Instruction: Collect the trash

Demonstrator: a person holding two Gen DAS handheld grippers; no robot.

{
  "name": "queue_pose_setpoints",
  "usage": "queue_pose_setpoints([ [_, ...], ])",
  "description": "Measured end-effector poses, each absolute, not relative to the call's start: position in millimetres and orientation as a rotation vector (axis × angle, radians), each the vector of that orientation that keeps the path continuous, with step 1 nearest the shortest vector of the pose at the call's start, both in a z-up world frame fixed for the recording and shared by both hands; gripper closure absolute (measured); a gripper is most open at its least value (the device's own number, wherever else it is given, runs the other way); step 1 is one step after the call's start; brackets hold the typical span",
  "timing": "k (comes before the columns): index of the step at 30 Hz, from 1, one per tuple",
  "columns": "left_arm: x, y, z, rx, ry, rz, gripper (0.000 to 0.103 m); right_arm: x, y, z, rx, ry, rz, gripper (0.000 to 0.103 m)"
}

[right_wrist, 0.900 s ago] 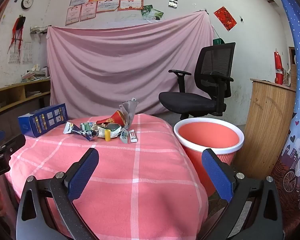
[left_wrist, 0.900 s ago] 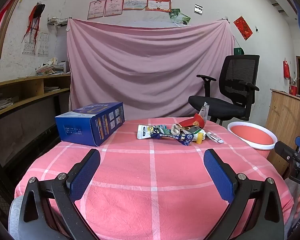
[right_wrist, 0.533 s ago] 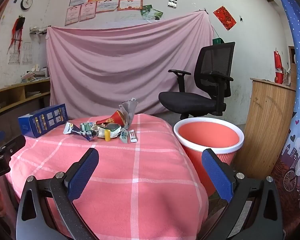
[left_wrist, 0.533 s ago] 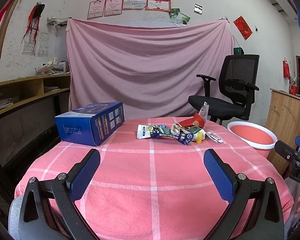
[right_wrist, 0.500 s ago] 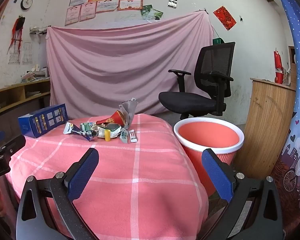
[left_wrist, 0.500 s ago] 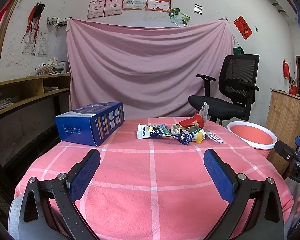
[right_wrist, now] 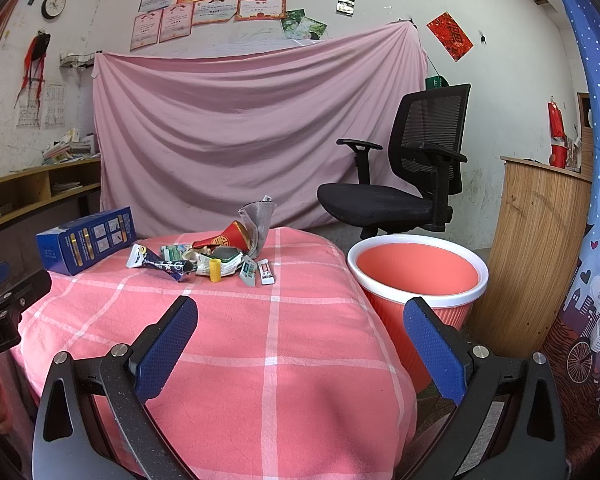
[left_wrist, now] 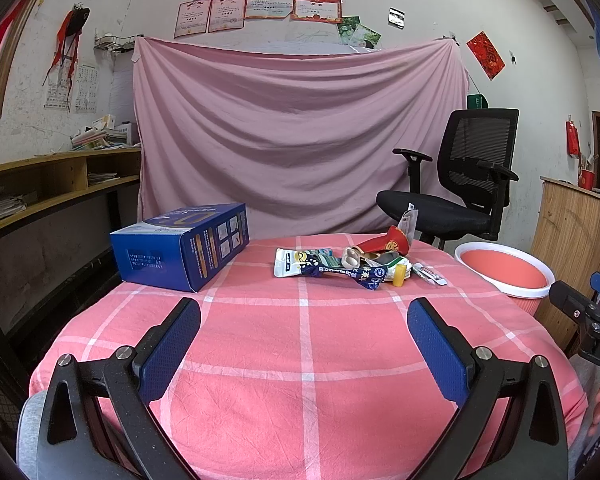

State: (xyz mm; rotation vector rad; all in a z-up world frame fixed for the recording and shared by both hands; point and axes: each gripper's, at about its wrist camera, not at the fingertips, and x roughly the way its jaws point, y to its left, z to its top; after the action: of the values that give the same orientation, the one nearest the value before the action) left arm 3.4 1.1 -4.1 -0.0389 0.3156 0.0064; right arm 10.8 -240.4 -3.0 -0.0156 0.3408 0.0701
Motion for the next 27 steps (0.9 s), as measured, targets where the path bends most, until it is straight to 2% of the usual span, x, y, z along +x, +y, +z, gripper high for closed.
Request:
queue_pose_setpoints([
  [20, 7, 3, 3, -0.043, 0.282, 0.005, 0.002, 16, -239, -4, -0.020, 0.344, 0.086, 0.000],
  [27, 29, 10, 19, -0.065, 0.251, 0.019, 0.002, 36, -236, 8, -0.062, 0.273, 0.057, 0.000],
])
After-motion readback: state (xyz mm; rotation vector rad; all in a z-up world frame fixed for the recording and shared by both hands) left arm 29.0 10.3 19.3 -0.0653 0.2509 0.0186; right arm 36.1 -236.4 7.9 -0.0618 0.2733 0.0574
